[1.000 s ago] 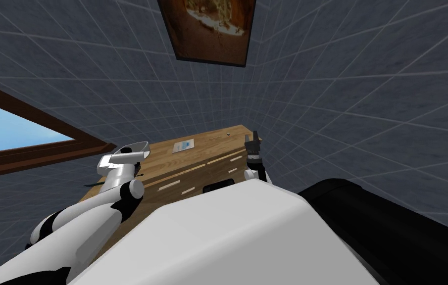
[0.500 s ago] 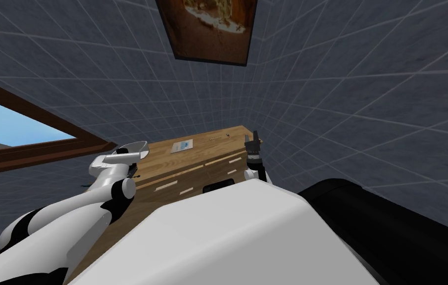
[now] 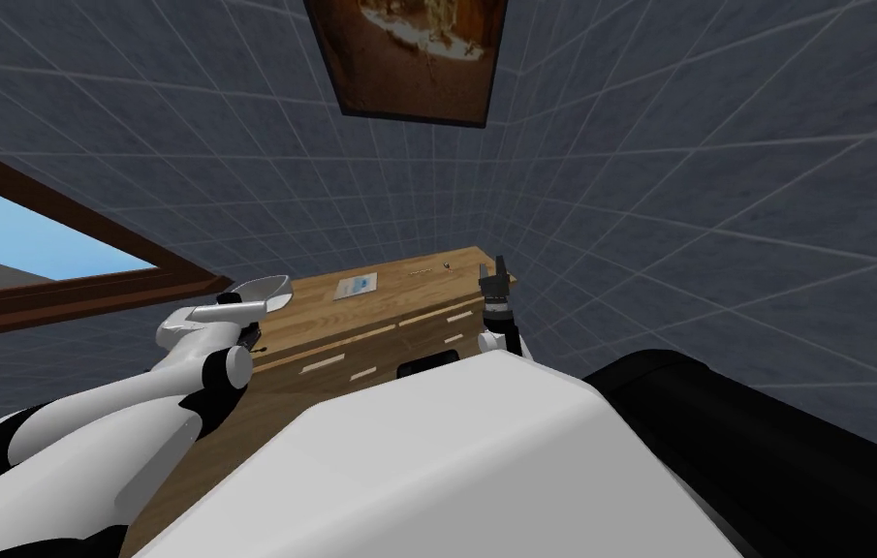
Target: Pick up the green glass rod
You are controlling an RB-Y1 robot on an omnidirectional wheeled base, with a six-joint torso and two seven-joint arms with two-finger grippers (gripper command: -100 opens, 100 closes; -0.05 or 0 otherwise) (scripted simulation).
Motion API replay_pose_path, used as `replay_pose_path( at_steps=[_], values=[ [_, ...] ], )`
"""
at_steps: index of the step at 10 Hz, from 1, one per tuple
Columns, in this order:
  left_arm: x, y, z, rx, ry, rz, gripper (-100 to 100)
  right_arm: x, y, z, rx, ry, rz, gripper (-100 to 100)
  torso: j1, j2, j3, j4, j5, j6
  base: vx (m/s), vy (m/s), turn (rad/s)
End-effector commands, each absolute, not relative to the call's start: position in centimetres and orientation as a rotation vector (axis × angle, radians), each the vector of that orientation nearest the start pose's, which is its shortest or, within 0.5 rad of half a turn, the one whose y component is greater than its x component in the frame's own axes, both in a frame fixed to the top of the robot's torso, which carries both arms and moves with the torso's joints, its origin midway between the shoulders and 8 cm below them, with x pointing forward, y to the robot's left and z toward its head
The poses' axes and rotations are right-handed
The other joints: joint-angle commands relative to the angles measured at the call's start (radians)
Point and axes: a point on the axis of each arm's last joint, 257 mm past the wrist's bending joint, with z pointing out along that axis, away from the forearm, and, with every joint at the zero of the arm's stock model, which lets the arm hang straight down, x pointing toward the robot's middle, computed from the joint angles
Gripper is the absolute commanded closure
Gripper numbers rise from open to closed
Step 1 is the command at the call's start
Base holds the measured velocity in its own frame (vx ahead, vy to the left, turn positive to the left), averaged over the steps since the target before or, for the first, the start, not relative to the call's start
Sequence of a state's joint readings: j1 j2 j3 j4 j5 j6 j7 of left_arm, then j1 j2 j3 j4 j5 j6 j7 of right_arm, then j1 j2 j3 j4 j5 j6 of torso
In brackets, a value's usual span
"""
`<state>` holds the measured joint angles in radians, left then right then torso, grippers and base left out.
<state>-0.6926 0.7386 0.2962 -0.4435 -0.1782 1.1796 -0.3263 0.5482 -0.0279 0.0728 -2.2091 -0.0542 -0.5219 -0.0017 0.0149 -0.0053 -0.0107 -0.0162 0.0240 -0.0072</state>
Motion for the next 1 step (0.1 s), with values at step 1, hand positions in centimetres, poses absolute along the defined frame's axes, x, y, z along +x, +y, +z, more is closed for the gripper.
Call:
replay_pose_path(
  at_steps=[1],
  values=[
    [36.23, 67.88, -32.81, -1.988, 1.803, 0.641, 0, 35.13, -26.66, -2.05, 0.762, 0.667, 1.37, 0, 0.0, 0.0, 0.0, 0.0, 0.0, 0.0, 0.0, 0.0, 0.0]
  ],
)
